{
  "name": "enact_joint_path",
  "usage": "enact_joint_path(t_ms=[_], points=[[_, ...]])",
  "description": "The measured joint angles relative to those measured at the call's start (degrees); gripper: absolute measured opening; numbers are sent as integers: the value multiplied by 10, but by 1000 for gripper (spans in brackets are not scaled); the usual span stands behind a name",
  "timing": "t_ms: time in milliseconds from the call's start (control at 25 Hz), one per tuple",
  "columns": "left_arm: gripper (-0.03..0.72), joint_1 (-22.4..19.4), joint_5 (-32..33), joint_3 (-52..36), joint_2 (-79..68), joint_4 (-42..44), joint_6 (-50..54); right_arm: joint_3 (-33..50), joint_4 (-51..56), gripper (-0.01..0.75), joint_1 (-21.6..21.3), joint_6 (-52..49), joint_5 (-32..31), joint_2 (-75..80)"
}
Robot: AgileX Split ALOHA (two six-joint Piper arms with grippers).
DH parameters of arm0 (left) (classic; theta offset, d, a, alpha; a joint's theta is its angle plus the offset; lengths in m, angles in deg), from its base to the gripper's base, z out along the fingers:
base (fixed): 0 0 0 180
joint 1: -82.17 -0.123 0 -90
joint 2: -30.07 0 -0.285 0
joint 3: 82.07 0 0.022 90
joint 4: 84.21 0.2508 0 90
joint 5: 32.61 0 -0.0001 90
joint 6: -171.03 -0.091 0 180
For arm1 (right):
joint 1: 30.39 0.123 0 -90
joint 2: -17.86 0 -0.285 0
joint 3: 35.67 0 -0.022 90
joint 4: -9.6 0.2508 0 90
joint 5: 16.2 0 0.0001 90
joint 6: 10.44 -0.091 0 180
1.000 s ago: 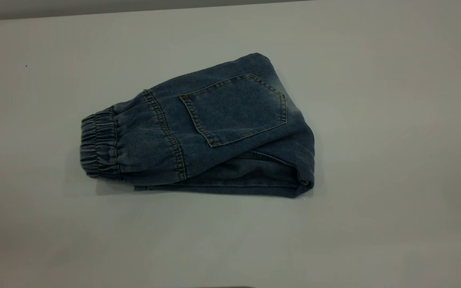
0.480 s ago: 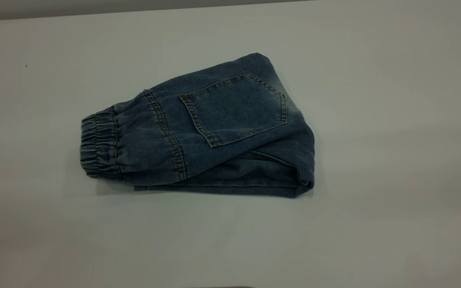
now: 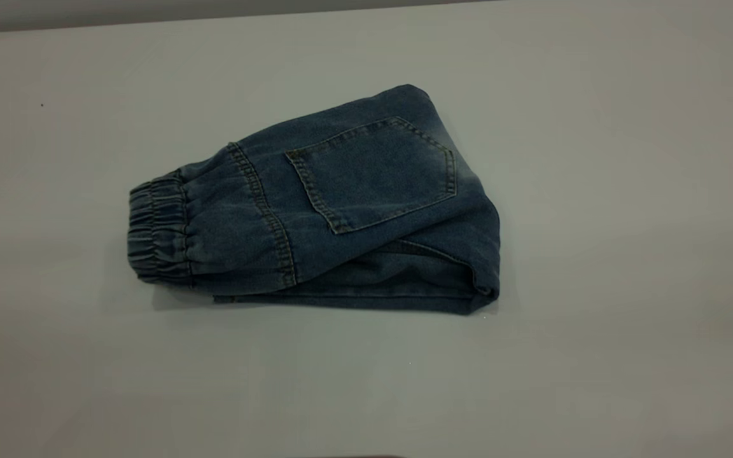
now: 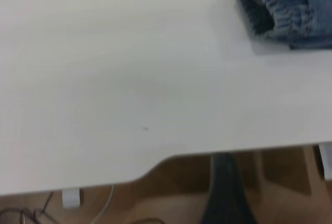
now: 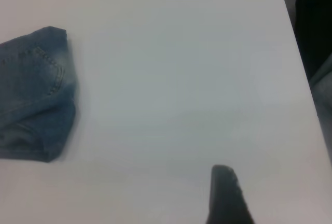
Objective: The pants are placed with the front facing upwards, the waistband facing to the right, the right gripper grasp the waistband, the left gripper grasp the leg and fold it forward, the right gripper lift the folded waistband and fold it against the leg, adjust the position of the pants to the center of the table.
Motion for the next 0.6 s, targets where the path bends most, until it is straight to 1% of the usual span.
enact_joint_path(t_ms=[240, 600], points=[[440, 0, 1, 0, 86, 0, 0, 0, 0, 368, 0, 0, 0, 0], [440, 0, 5, 0, 93, 0, 0, 0, 0, 368, 0, 0, 0, 0]])
